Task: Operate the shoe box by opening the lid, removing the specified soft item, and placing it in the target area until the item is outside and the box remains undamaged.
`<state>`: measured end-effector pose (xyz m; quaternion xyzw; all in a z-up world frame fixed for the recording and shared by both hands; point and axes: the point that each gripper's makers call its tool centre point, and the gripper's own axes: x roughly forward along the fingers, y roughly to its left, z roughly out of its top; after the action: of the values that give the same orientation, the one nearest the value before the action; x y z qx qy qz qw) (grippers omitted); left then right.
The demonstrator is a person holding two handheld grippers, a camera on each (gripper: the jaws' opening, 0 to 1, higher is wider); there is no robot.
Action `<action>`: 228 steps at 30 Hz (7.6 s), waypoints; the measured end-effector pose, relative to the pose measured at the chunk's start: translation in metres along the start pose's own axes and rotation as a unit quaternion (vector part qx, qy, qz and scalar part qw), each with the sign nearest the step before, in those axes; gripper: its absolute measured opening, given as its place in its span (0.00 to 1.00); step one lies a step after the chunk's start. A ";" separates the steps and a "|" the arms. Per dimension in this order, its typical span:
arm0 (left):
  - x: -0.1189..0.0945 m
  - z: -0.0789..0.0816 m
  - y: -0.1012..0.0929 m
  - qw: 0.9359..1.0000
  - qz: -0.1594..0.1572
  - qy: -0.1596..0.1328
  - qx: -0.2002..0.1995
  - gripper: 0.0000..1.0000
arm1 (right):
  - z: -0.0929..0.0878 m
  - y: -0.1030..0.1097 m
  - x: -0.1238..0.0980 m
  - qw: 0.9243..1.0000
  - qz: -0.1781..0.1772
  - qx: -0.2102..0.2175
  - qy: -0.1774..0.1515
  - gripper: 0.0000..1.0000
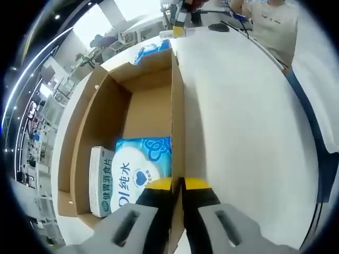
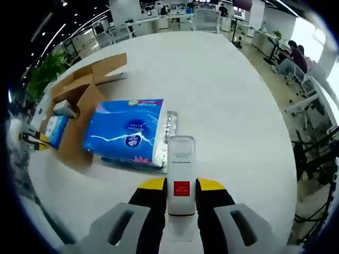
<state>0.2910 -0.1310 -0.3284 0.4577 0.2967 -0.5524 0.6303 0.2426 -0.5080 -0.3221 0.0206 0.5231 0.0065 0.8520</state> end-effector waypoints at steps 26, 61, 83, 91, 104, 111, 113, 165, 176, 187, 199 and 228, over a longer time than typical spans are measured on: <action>0.000 0.000 0.000 1.000 0.001 0.002 -0.001 0.04 | -0.021 -0.002 0.016 1.000 -0.005 0.005 0.013 0.19; 0.000 0.000 0.000 1.000 0.001 0.003 -0.001 0.05 | 0.003 0.005 -0.004 0.999 -0.019 -0.028 -0.037 0.30; -0.001 0.000 -0.001 1.000 0.000 0.004 -0.001 0.04 | 0.043 0.042 -0.061 0.985 -0.046 -0.100 -0.136 0.46; -0.001 0.000 0.000 1.000 0.002 0.002 -0.004 0.05 | 0.064 0.067 -0.057 0.980 -0.021 -0.126 -0.152 0.48; -0.001 0.000 0.000 1.000 0.001 0.002 -0.003 0.05 | 0.099 0.134 -0.047 0.967 0.030 -0.185 -0.170 0.48; 0.000 0.000 0.000 1.000 -0.003 0.002 -0.001 0.04 | 0.116 0.171 -0.047 0.958 0.053 -0.213 -0.184 0.49; 0.000 0.000 0.000 1.000 -0.002 0.002 0.000 0.04 | 0.120 0.178 -0.048 0.956 0.056 -0.218 -0.186 0.49; -0.001 0.000 0.000 1.000 0.003 0.001 -0.002 0.05 | 0.159 0.290 -0.031 0.914 0.111 -0.334 -0.201 0.49; -0.001 0.000 -0.001 1.000 0.004 0.000 -0.003 0.05 | 0.162 0.303 -0.023 0.910 0.119 -0.347 -0.194 0.49; 0.000 0.000 -0.001 1.000 0.004 -0.002 -0.003 0.05 | 0.159 0.308 -0.012 0.908 0.124 -0.354 -0.186 0.48; 0.000 0.000 -0.001 1.000 0.004 -0.003 -0.002 0.05 | 0.155 0.311 0.002 0.905 0.130 -0.364 -0.177 0.47; -0.001 0.001 0.000 1.000 0.004 -0.007 -0.003 0.05 | 0.150 0.324 0.035 0.898 0.159 -0.381 -0.153 0.40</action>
<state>0.2906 -0.1316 -0.3273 0.4530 0.2922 -0.5524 0.6359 0.3959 -0.1871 -0.2714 -0.2217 0.3337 0.3371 0.8519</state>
